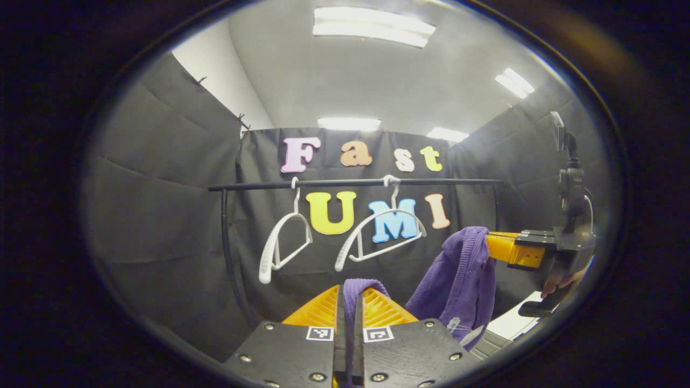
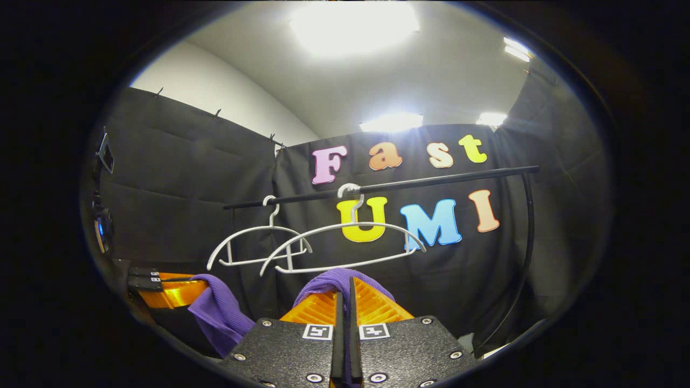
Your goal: Grasp the clothes on the hanger with both hands and then place them into the laundry hamper below.
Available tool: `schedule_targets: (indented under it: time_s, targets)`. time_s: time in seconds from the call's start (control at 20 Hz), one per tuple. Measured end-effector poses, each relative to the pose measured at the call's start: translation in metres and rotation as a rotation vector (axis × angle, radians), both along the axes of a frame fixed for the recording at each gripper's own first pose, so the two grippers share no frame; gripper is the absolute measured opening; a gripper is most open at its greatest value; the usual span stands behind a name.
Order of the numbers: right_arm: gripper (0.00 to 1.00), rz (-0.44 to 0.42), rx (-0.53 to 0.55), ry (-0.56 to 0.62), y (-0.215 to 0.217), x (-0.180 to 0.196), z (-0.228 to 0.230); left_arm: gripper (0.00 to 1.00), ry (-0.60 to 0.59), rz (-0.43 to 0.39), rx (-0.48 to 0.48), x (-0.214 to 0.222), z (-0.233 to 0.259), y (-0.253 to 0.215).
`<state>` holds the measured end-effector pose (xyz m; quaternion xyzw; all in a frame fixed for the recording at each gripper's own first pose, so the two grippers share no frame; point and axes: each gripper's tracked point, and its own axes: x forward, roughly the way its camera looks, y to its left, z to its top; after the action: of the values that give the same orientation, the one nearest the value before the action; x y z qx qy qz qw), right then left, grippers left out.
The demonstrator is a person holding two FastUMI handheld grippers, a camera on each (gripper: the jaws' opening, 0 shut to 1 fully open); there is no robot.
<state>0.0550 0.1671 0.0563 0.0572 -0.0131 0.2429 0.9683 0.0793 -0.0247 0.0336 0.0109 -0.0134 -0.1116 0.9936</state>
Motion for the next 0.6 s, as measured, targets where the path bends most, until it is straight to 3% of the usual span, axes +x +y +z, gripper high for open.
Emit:
schedule_targets:
  time_s: [0.2,0.25,0.4,0.45,0.5,0.55,0.6]
  targets:
    - [0.04,0.051,-0.05,0.028,0.011,-0.025,-0.025,0.05,0.045,-0.049,-0.008,-0.011,-0.035,-0.022]
    - [0.04,0.067,-0.066,0.042,0.014,-0.031,-0.036,0.1,0.056,-0.057,-0.011,-0.011,-0.046,-0.025]
    - [0.04,0.091,-0.108,0.095,0.015,-0.046,-0.074,0.1,0.093,-0.073,0.003,-0.015,-0.079,-0.037]
    - [0.04,0.095,-0.117,0.113,0.015,-0.05,-0.085,0.05,0.108,-0.077,0.011,-0.017,-0.091,-0.042]
    - [0.04,0.095,-0.123,0.133,0.015,-0.052,-0.096,0.1,0.122,-0.081,0.018,-0.017,-0.102,-0.046]
    - [0.04,0.094,-0.124,0.158,0.013,-0.053,-0.106,0.05,0.138,-0.085,0.024,-0.016,-0.113,-0.048]
    - [0.04,0.094,-0.125,0.182,0.014,-0.056,-0.119,0.1,0.155,-0.088,0.026,-0.016,-0.123,-0.052]
